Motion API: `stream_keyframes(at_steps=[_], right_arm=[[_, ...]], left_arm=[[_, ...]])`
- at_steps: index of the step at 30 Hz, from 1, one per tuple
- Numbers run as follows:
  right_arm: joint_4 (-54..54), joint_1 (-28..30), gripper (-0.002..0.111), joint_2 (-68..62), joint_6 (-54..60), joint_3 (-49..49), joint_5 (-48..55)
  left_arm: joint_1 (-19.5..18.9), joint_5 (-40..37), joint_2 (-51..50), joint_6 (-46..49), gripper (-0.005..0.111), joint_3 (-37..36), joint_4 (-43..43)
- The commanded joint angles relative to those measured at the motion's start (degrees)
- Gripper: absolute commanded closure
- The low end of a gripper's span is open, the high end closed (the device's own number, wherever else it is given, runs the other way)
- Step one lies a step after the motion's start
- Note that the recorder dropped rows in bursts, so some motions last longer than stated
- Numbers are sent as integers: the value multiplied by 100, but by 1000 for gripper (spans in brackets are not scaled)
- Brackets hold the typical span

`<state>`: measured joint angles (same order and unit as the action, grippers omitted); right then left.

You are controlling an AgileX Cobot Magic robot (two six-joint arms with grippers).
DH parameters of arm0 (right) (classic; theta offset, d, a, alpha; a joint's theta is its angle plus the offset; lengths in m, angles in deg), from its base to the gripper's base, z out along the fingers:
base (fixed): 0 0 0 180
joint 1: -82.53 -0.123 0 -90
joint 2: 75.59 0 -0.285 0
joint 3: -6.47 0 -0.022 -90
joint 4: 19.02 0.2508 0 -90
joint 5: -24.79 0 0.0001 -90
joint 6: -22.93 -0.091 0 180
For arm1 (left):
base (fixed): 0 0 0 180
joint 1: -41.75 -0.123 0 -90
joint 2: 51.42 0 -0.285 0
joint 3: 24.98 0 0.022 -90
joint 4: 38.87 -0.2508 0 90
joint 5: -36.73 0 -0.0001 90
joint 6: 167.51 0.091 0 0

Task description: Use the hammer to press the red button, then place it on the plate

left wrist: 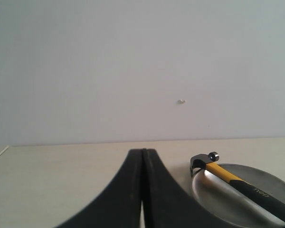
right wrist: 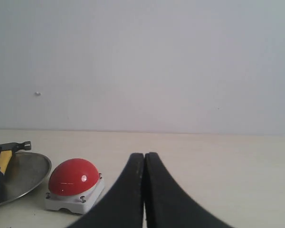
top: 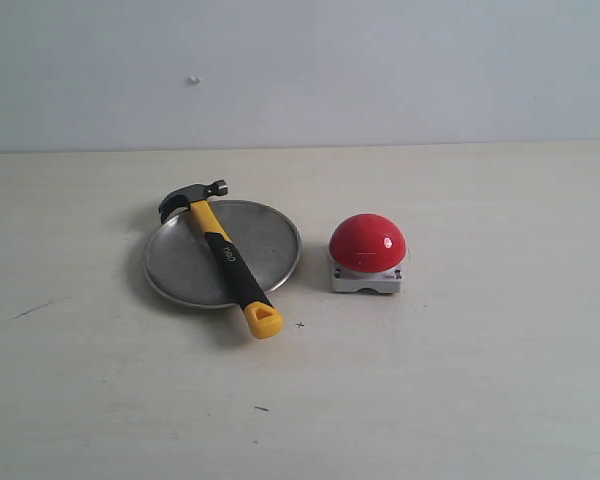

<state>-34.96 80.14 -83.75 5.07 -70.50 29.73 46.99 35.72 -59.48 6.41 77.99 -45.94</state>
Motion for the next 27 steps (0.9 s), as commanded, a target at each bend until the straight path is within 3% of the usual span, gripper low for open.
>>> stream_keyframes(at_steps=[1, 5, 13, 27], right_arm=[[-226, 36, 108, 38, -172, -24, -9], [-217, 100, 108, 38, -11, -24, -21], [187, 1376, 108, 38, -36, -24, 226], [751, 1436, 108, 38, -183, -24, 98]], left_arm=[[-11, -13, 27, 8, 107, -18, 16], [-11, -13, 27, 8, 107, -18, 16], [-11, -13, 27, 8, 107, -18, 16], [-11, -13, 27, 8, 107, -18, 16]])
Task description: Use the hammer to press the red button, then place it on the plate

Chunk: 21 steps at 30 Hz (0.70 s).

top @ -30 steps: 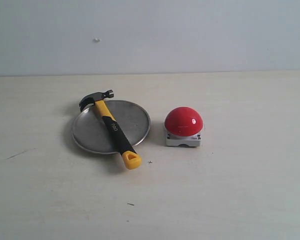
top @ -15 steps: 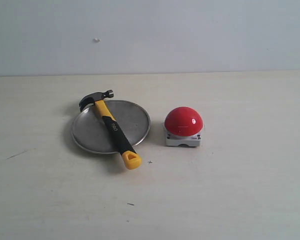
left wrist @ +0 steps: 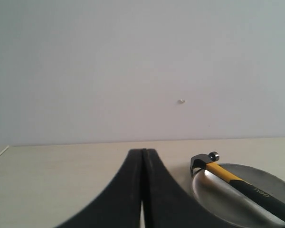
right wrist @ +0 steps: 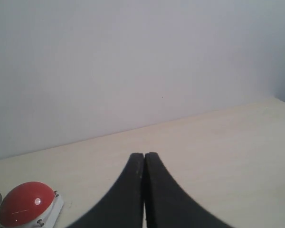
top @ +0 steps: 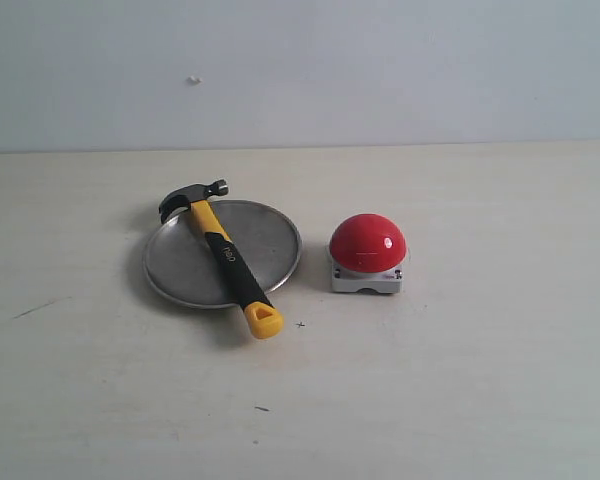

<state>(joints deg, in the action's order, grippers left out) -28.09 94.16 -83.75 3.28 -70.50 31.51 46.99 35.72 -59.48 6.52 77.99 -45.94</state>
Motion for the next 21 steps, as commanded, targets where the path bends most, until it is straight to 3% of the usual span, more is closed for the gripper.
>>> stream_keyframes(at_steps=[1, 21], right_arm=[[63, 33, 108, 38, -4, -24, -80], [130, 33, 108, 38, -5, -24, -80]], left_arm=[[-11, -13, 27, -3, 107, -18, 16], [-11, -13, 27, -3, 107, -18, 16]])
